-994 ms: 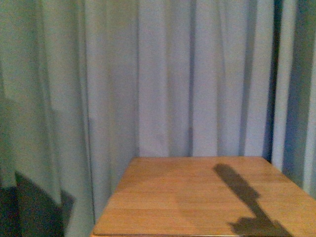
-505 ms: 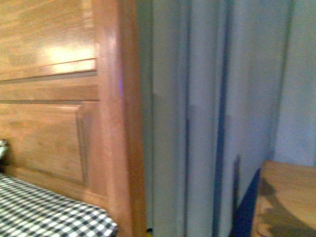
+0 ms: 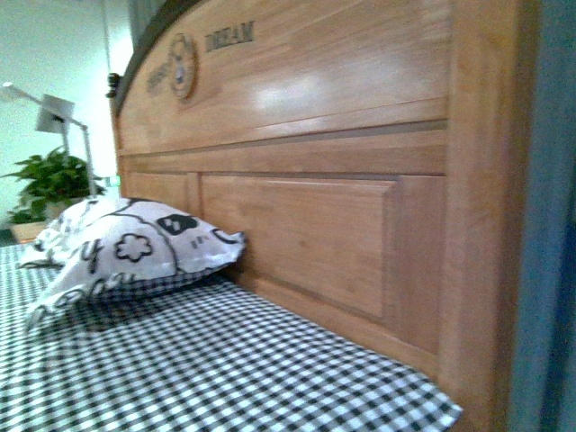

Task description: Clean up trash

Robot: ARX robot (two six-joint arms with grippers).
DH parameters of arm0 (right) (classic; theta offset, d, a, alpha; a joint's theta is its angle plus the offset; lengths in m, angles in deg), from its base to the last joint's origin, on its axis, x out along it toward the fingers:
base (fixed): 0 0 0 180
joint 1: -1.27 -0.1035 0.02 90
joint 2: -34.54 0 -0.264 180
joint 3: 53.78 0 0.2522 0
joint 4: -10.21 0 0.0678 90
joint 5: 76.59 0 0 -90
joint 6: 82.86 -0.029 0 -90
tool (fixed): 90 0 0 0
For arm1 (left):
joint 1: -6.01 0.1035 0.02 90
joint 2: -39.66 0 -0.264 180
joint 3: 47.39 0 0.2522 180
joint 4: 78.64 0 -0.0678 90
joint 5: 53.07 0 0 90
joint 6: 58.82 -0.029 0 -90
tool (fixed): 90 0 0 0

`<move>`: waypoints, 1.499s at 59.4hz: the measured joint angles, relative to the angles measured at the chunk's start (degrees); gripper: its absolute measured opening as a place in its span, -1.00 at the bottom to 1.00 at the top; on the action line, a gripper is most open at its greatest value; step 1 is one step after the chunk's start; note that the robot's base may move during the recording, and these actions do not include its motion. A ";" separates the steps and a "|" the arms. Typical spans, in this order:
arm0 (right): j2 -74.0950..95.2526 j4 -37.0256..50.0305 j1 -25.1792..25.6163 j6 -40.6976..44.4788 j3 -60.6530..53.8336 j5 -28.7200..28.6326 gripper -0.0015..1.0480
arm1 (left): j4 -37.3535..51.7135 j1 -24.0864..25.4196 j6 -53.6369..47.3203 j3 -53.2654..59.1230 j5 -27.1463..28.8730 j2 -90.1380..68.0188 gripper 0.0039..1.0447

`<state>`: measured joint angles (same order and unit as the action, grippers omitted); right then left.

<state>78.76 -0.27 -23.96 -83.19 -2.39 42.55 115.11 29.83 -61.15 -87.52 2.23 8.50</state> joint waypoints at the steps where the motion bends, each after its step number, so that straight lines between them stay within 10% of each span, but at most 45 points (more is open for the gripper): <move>1: 0.02 0.00 0.00 0.00 0.00 0.00 -0.65 | 0.00 0.00 0.02 0.00 0.00 0.00 -0.48; 43: 0.09 0.00 -0.17 0.11 0.00 -0.31 -0.65 | -0.22 0.09 0.09 0.02 0.39 0.02 -0.48; 61: 0.02 0.00 -0.04 0.11 0.00 -0.04 -0.65 | -57.53 6.54 -22.75 -20.83 -8.24 -21.92 -0.48; 76: 0.02 0.00 -0.04 0.11 0.00 -0.04 -0.65 | -66.38 9.84 -54.55 -26.51 -5.27 -37.83 -0.49; 89: 0.00 0.00 -0.04 0.11 0.00 -0.04 -0.65 | -59.95 4.68 -60.02 -27.19 -4.42 -42.69 -0.49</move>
<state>78.76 -0.27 -24.00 -83.09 -2.39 42.51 55.16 34.50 -121.17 -114.71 -2.19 -34.18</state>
